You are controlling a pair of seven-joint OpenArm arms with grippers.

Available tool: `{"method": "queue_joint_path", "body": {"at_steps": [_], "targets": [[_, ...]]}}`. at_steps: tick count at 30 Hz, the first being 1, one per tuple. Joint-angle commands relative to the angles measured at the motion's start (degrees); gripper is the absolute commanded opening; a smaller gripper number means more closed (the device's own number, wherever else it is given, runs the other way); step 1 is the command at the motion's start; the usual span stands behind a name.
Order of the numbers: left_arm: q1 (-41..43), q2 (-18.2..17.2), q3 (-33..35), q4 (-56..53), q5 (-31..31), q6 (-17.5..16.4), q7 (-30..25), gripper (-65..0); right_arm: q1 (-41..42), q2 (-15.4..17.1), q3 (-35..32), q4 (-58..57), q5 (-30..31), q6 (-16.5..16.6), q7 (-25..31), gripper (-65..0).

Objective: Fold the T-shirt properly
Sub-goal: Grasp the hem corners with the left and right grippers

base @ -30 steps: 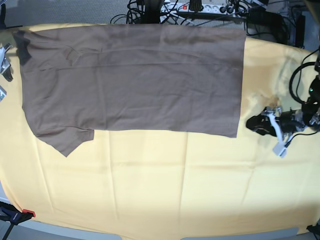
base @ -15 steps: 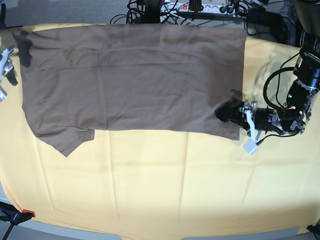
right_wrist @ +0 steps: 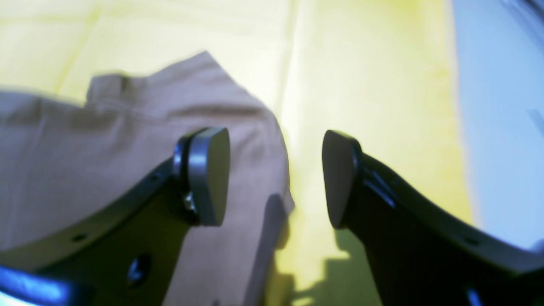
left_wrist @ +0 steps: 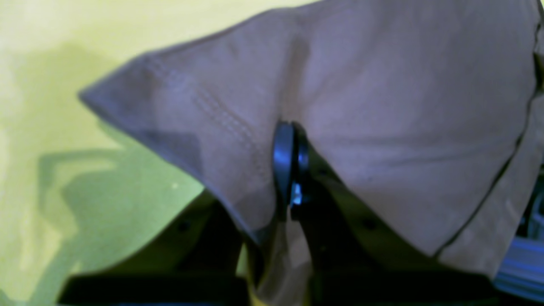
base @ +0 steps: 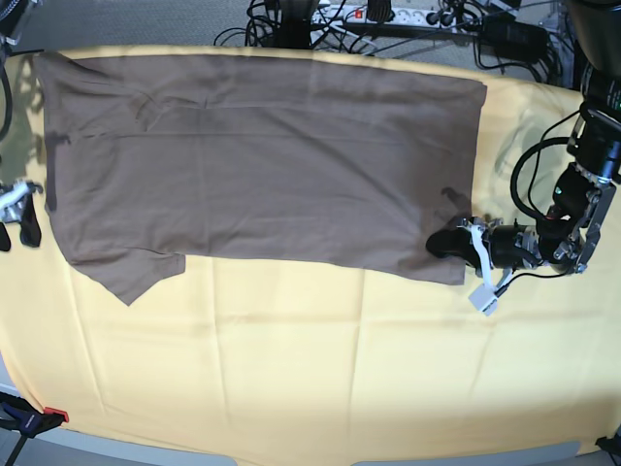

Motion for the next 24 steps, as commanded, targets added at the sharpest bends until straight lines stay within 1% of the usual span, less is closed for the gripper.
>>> {"method": "queue_joint_path", "body": {"at_steps": [1,4,9,11,13,15,17,19,20,22,24], "targets": [[-1.7,-0.5,-0.5,0.5,-0.7,-0.3,-1.0,-65.0,3.3,1.4,-1.4,-2.4,0.7,0.4,1.4,-28.8],[-1.2,0.2,-0.5,0.5,-0.6,-0.3,-1.0,-65.0,12.1,1.4,-7.6,-13.4,0.0,2.4,1.4,-28.8],[-0.3,0.8,-0.5,0.5,-0.7,-0.3,-0.8,-65.0,25.8,1.3,-16.4,-32.5,-1.0,2.3,1.4,-28.7],[-0.2,0.8,-0.5,0.5,-0.7,-0.3,-0.9,-65.0,30.6,1.3,-18.9,-40.0,-1.0,2.2,1.4,-28.6],[-0.2,0.7,-0.5,0.5,-0.7,-0.3,-0.9,-65.0,34.4,1.2,-20.7,-46.5,-1.0,3.0,1.4,-28.6],[-0.2,0.7,-0.5,0.5,-0.7,-0.3,-0.8,-65.0,37.2,0.9,-21.5,-51.7,-1.0,4.4,1.4,-28.6],[-0.2,0.7,-0.5,0.5,-0.7,-0.3,-0.8,-65.0,38.3,0.0,-21.5,-54.8,-1.0,4.8,1.3,-28.6],[-0.2,0.7,-0.5,0.5,-0.7,-0.3,-0.8,-65.0,38.2,-1.2,-21.5,-55.8,-1.0,4.8,1.0,-28.6],[-0.2,0.7,-0.5,0.5,-0.7,-0.3,-0.8,-65.0,37.9,-1.9,-21.5,-56.0,-1.0,4.9,0.3,-28.6],[-0.2,0.8,-0.5,0.5,-0.7,-0.3,-0.8,-65.0,37.9,-3.4,-21.5,-56.0,-1.0,6.2,-2.2,-28.6],[-0.2,0.8,-0.5,0.5,-0.7,-0.3,-0.8,-65.0,37.9,-4.4,-21.5,-56.0,-1.0,6.2,-3.2,-28.6]]}}
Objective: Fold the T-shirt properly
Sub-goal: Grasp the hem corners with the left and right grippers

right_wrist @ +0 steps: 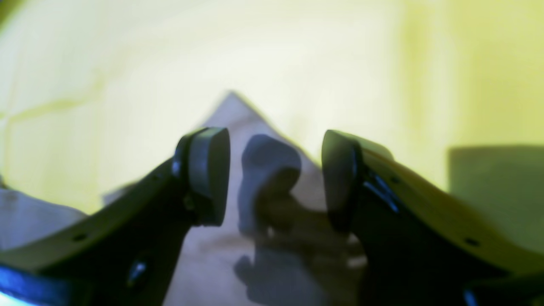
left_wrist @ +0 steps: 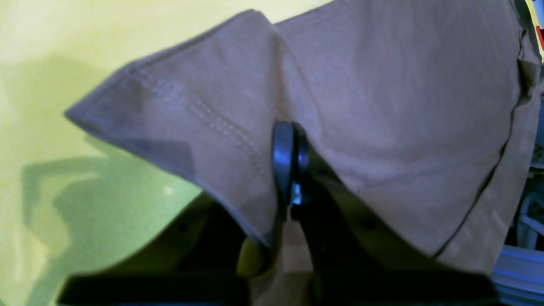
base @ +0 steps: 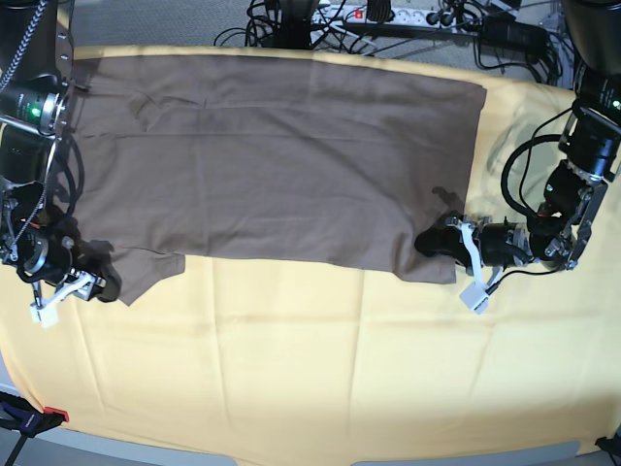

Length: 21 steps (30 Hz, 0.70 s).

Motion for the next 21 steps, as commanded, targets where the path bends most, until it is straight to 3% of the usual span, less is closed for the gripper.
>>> {"method": "queue_joint_path", "body": {"at_steps": [1,4,9,14,18,21], "targets": [[-1.3,-0.8,-0.4,0.5,0.0,-0.3,0.1,-65.0,1.3,0.6,0.1,0.5,0.1,0.1,-0.8,-28.6],[-1.3,-0.9,-0.4,0.5,1.2,-0.3,0.1,-65.0,1.4,0.5,0.1,0.6,0.9,0.1,-0.2,-32.5],[-1.3,-1.0,-0.4,0.5,4.8,-0.3,-2.6,-65.0,1.5,0.8,0.1,0.6,-1.3,0.1,4.0,-65.0],[-2.3,-0.2,-0.5,0.5,9.2,0.0,-6.9,-65.0,2.4,0.9,0.1,0.6,-7.9,-0.5,9.1,-65.0],[-3.5,0.0,-0.5,0.5,14.8,4.5,-11.7,-65.0,4.7,0.9,0.1,0.6,-10.9,-2.7,9.7,-65.0],[-4.6,0.0,-0.5,0.5,17.6,5.3,-12.9,-65.0,6.6,0.9,0.1,0.6,-12.6,-4.4,10.6,-65.0]]}}
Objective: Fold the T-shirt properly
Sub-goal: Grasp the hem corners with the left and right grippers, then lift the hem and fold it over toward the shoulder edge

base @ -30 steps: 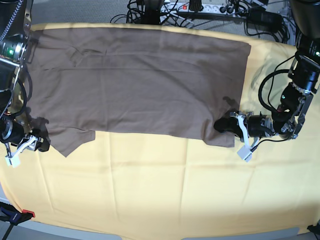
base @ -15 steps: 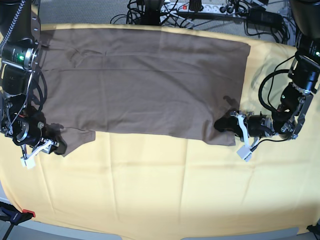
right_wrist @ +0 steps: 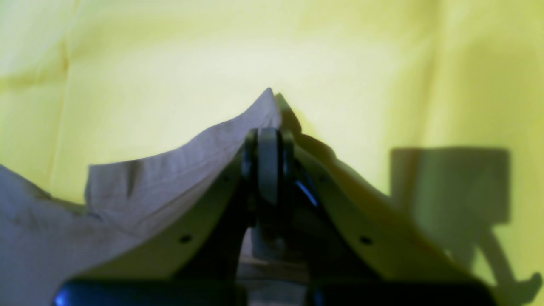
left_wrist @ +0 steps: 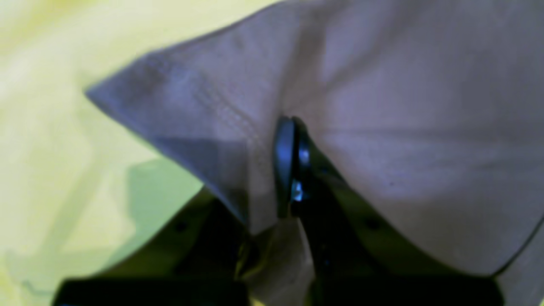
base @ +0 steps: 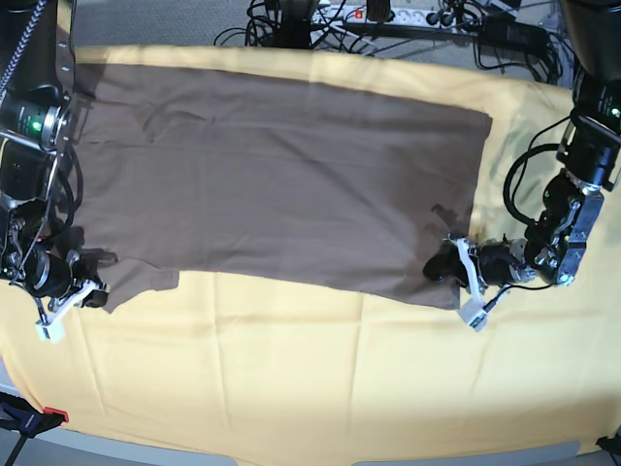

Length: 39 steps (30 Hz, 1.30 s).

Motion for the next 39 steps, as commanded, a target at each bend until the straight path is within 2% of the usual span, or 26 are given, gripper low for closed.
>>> {"method": "queue_joint_path", "body": {"at_steps": [1,7,14,17,20,23,27,31,34,39], "targets": [[-2.3,-0.9,-0.6,0.4,-0.3,0.4,-1.1,-65.0,2.9,1.2,0.2,0.8,-0.2,-0.2,2.4,-65.0],[-5.1,-0.9,-0.5,0.4,3.1,0.5,-4.9,-65.0,6.4,1.2,0.2,0.8,-5.2,-2.7,7.0,-65.0],[-7.3,-0.9,-0.5,0.4,5.5,0.6,-6.6,-65.0,9.7,1.2,0.2,0.8,-6.2,-2.5,8.3,-65.0],[-7.1,-0.9,-0.5,0.4,5.5,0.6,-6.3,-65.0,9.4,1.1,0.2,0.8,-5.9,-0.5,7.3,-65.0],[-6.8,-0.9,-0.5,0.4,4.8,-1.4,-5.2,-65.0,9.4,1.2,0.2,0.8,-2.5,4.0,2.8,-65.0],[-6.6,-0.9,-0.5,0.4,-0.2,-5.1,-1.2,-65.0,9.4,1.2,0.2,0.8,2.0,4.5,-2.5,-65.0],[-6.6,-1.0,-0.5,0.4,-10.4,-5.1,8.7,-65.0,9.0,1.3,0.2,0.9,8.6,4.5,-10.1,-65.0],[-6.6,-1.0,-0.5,0.4,-17.4,-5.1,17.0,-65.0,6.4,1.6,0.2,2.1,13.8,4.5,-15.1,-65.0],[-6.6,-1.0,-0.5,0.5,-21.0,-5.1,19.5,-65.0,2.9,1.7,0.2,5.7,15.5,4.5,-15.8,-65.0],[-6.6,-1.0,-0.5,0.5,-22.1,-5.1,22.6,-65.0,-4.7,3.2,0.2,17.6,15.9,4.5,-15.8,-65.0]]}}
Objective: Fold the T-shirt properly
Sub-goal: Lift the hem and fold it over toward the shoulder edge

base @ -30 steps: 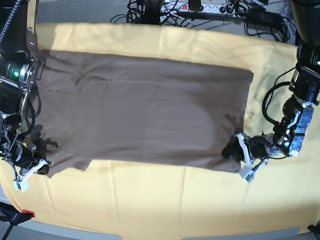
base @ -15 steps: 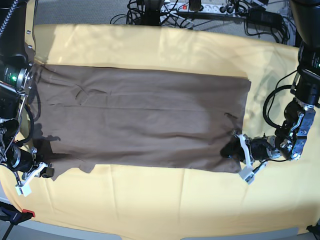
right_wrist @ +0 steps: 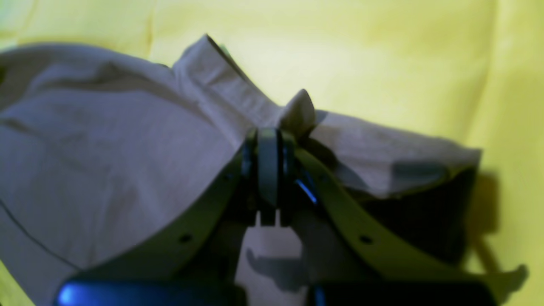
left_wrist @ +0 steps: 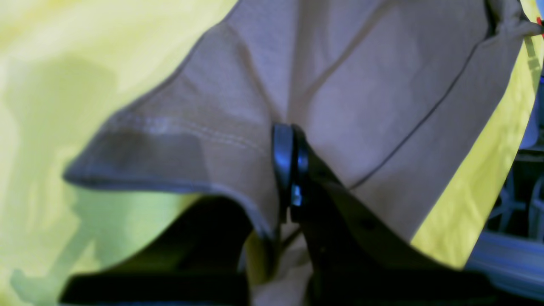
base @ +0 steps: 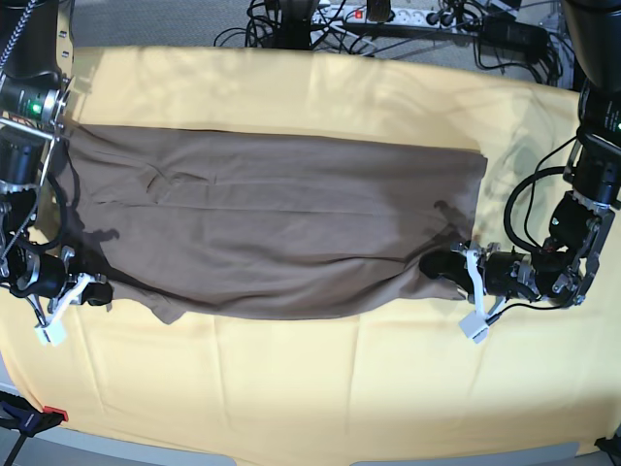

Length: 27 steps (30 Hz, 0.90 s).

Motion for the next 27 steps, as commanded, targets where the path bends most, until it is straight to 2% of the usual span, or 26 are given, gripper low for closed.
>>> {"method": "queue_joint_path", "body": {"at_steps": [1,6,9,14,20,23,27], "targets": [[-1.9,-0.9,-0.5,0.6,-2.1,-0.5,0.0,-65.0,0.1,1.9,0.3,2.8,2.1,0.3,1.0,-65.0],[-1.9,-1.8,-0.5,1.3,-8.1,-0.5,4.5,-65.0,-5.5,4.9,0.3,10.8,9.2,0.3,-2.1,-65.0],[-1.9,-2.2,-0.5,3.2,-11.2,-0.5,9.5,-65.0,-6.5,6.4,0.3,12.5,12.5,0.3,-4.8,-65.0],[-1.9,-3.5,-0.5,6.1,-11.7,-0.5,17.7,-65.0,-6.5,8.5,0.3,12.5,18.4,0.3,-10.6,-65.0],[-1.9,-6.2,-0.5,6.6,-11.7,-0.5,19.8,-65.0,-8.1,9.7,0.3,12.5,18.6,0.3,-11.6,-65.0],[-1.9,-6.5,-0.5,6.6,-11.7,-0.5,22.1,-65.0,-9.0,9.7,0.2,12.5,18.6,0.3,-11.7,-65.0],[-1.9,-6.5,-0.5,6.6,-11.7,-0.5,22.1,-65.0,-8.9,10.4,-0.1,12.5,20.9,0.3,-13.5,-65.0]]}}
